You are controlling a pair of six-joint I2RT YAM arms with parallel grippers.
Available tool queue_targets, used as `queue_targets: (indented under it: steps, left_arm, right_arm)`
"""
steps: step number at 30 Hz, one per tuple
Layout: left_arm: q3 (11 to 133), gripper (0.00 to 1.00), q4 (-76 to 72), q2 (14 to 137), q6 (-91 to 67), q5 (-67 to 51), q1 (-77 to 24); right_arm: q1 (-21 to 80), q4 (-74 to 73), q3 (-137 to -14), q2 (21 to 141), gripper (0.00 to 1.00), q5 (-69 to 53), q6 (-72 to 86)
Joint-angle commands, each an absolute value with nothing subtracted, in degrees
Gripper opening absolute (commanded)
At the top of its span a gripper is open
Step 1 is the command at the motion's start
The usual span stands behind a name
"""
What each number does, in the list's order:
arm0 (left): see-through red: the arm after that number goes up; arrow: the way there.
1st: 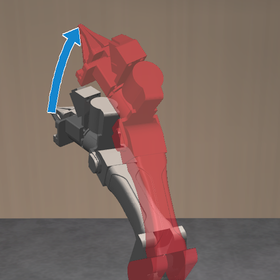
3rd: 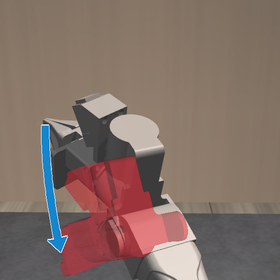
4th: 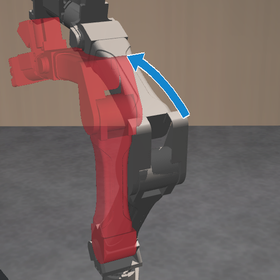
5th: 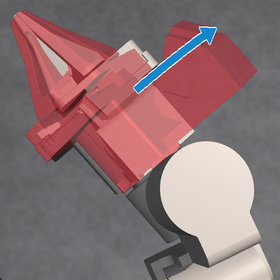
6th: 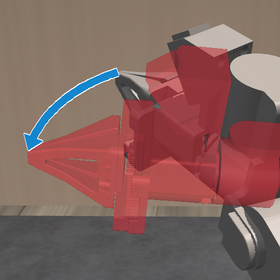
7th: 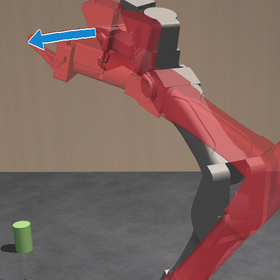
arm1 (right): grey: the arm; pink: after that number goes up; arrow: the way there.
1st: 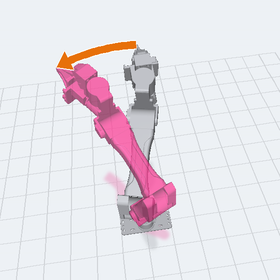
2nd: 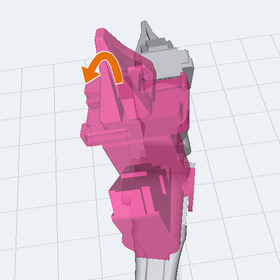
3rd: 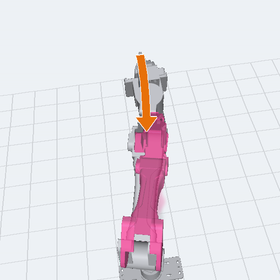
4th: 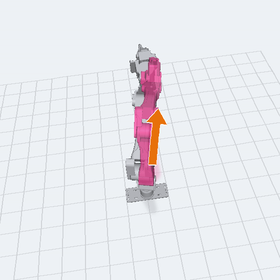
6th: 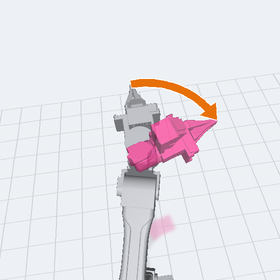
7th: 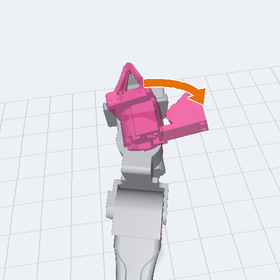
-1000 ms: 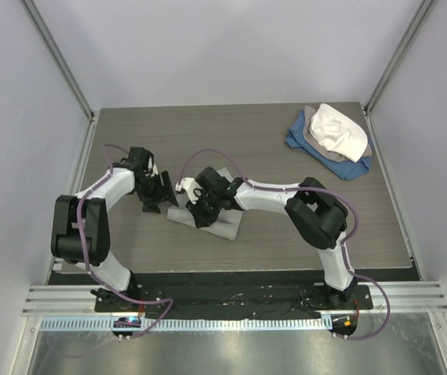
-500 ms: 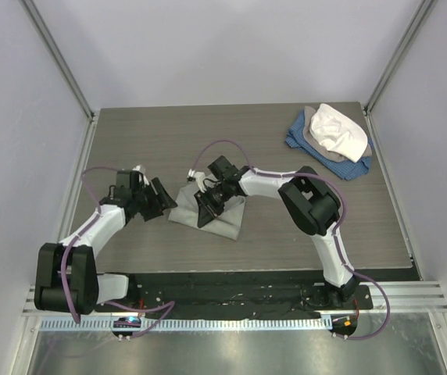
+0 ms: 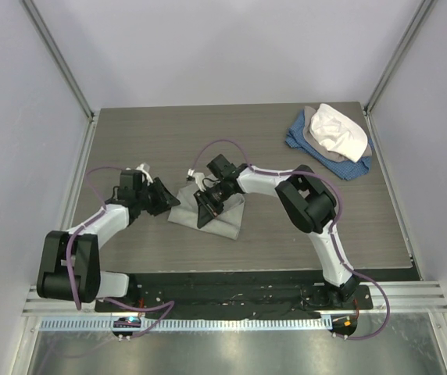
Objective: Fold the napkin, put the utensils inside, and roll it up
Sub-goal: Roll the napkin with the utensil
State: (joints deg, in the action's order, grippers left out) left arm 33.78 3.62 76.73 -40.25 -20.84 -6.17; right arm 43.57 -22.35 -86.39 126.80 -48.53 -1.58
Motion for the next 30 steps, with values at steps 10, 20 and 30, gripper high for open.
queue_targets:
  steps: [10, 20, 30]
  left_arm:
    - [33.1, 0.11, 4.9, 80.6, -40.6, -22.2, -8.3]
    - [35.2, 0.0, 13.0, 81.6, -37.6, -16.5, -8.4]
    - [36.9, 0.0, 15.7, 84.2, -37.4, -15.9, -8.9]
  right_arm:
    - [43.6, -27.2, -88.2, 129.3, 0.2, -40.7, -1.3]
    - [43.2, -27.5, -89.1, 126.1, 0.4, -36.5, -1.1]
    - [43.2, -26.6, -89.4, 117.3, 0.65, -29.4, -2.5]
